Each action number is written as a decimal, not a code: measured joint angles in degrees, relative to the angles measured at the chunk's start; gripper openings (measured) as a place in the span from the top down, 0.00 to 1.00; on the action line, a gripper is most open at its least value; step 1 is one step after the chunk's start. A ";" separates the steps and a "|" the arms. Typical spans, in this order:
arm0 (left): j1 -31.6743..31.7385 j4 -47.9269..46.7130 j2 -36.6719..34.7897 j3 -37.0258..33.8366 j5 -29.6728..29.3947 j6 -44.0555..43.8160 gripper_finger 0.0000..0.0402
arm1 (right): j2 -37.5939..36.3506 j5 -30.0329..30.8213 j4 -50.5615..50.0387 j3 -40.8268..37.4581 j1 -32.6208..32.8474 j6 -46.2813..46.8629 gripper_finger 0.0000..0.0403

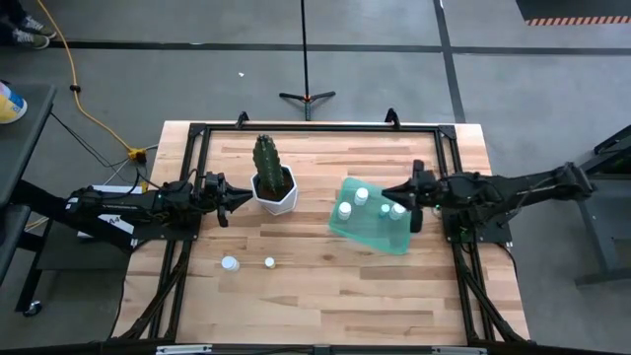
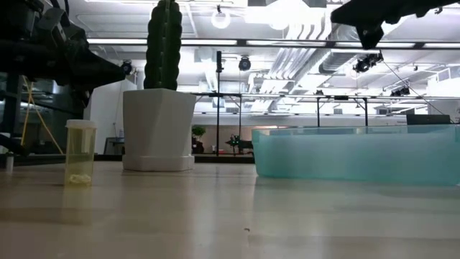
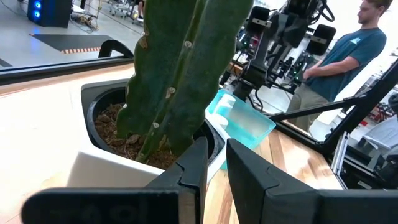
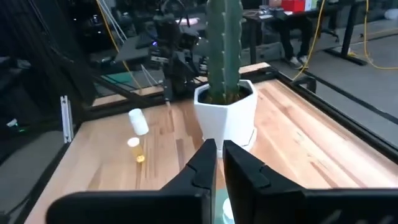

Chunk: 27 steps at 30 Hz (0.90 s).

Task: Pick and place pill bottles into a basket
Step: Put the white pill bottle into the light green bin

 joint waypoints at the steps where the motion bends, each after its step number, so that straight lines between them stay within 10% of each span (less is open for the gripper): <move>1: 0.00 0.00 0.00 0.00 0.00 0.02 0.76 | -0.99 0.04 -0.31 -0.17 0.00 -0.24 0.95; 15: 0.00 -0.03 0.00 0.01 -0.20 1.76 0.76 | -22.57 1.31 24.67 -27.16 0.04 0.12 0.99; 27: 0.00 0.00 0.00 0.00 -0.46 5.55 0.76 | -36.40 7.03 12.44 -29.23 0.03 -2.02 1.00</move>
